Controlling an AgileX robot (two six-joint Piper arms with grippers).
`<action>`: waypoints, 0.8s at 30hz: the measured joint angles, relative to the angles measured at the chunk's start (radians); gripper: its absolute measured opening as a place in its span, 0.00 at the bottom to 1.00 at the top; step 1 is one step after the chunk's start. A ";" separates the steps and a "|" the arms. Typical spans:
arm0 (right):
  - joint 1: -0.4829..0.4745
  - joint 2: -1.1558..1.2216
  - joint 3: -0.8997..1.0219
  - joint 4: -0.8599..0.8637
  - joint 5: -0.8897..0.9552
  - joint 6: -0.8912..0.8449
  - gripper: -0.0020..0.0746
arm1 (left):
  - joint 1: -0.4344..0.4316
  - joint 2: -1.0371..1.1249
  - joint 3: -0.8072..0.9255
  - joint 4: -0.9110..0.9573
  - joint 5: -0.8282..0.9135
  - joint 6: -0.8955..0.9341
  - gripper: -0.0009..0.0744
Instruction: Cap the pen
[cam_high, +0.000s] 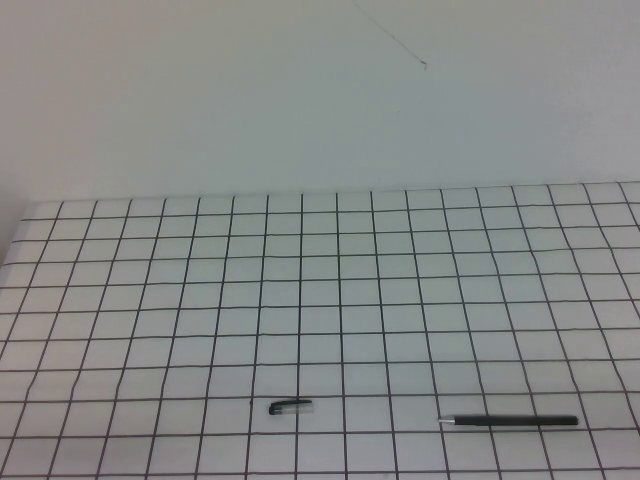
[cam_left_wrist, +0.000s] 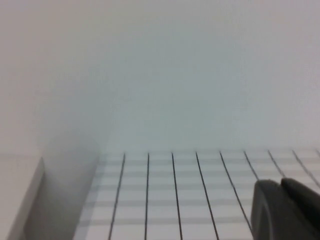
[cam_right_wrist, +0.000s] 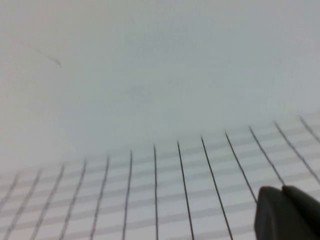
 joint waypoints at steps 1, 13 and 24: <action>0.000 0.000 0.000 0.000 -0.058 0.000 0.02 | 0.000 0.000 0.000 0.000 -0.040 0.000 0.01; 0.000 0.000 0.000 -0.002 -0.417 0.000 0.02 | 0.000 0.000 0.000 0.000 -0.279 0.000 0.01; 0.000 0.000 0.000 -0.002 -0.418 -0.035 0.02 | 0.000 0.000 0.000 0.000 -0.298 -0.100 0.01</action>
